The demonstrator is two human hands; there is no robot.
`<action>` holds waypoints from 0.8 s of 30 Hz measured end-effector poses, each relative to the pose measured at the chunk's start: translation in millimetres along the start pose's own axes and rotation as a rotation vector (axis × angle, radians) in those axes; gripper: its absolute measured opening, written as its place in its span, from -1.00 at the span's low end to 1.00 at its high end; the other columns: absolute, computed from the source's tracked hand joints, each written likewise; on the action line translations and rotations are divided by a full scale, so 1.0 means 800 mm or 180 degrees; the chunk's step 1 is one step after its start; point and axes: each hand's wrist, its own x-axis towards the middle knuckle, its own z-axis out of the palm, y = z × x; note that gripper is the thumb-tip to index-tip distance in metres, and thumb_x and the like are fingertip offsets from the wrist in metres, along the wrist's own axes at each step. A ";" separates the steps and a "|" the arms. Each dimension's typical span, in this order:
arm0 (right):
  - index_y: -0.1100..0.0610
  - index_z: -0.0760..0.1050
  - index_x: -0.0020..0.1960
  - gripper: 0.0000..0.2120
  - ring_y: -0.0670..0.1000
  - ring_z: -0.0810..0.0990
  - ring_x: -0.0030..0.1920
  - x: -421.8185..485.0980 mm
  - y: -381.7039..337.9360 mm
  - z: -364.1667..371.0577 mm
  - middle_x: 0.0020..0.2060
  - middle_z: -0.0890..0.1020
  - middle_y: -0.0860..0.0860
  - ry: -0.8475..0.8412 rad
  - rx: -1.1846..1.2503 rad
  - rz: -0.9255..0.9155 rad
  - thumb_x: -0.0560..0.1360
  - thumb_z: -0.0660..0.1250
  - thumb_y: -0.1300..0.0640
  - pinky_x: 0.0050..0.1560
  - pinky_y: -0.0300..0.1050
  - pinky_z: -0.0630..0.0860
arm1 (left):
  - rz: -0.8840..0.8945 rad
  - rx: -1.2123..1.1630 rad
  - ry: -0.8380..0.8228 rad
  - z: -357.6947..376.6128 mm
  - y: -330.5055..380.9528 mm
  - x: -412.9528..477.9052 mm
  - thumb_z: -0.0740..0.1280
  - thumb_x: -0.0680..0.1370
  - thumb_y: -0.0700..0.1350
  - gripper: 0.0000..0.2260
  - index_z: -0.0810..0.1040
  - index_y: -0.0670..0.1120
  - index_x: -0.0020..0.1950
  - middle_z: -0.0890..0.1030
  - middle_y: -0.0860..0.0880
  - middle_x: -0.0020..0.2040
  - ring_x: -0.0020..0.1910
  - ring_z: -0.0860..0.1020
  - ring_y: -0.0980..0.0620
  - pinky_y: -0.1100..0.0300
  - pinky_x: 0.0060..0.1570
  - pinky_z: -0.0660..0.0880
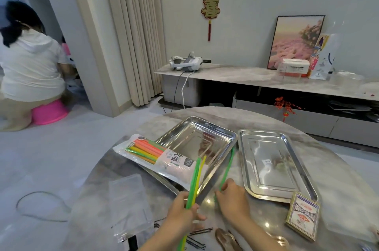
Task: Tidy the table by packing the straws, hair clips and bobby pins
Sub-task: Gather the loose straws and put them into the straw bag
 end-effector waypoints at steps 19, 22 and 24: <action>0.06 0.34 -0.31 -0.78 0.15 0.60 0.03 -0.025 0.021 -0.014 -0.20 0.51 0.07 -0.0694 -0.0349 0.0179 0.45 0.31 0.06 -0.23 -0.19 0.30 | -0.0089 -0.0644 -0.0010 0.006 -0.003 0.016 0.26 0.58 -0.24 -0.93 0.50 -0.22 0.01 0.67 -0.14 -0.07 -0.11 0.65 -0.01 0.15 -0.10 0.56; 0.07 0.27 -0.33 -0.71 0.05 0.50 -0.13 -0.053 0.030 -0.033 -0.22 0.46 0.04 -0.0781 -0.0247 0.0219 0.45 0.32 0.02 -0.19 -0.16 0.35 | -0.0122 -0.0484 -0.0074 0.012 -0.012 0.015 0.30 0.56 -0.23 -0.93 0.50 -0.18 0.03 0.69 -0.07 -0.09 -0.06 0.65 0.03 0.08 0.07 0.52; 0.06 0.24 -0.33 -0.69 -0.02 0.45 -0.14 -0.072 0.032 -0.044 -0.25 0.49 0.00 -0.0920 -0.0001 0.0236 0.45 0.34 0.04 -0.18 -0.19 0.34 | -0.0136 -0.0441 -0.0138 0.019 -0.018 0.012 0.30 0.55 -0.24 -0.93 0.47 -0.16 0.02 0.68 -0.07 -0.06 -0.05 0.65 0.03 0.08 0.09 0.51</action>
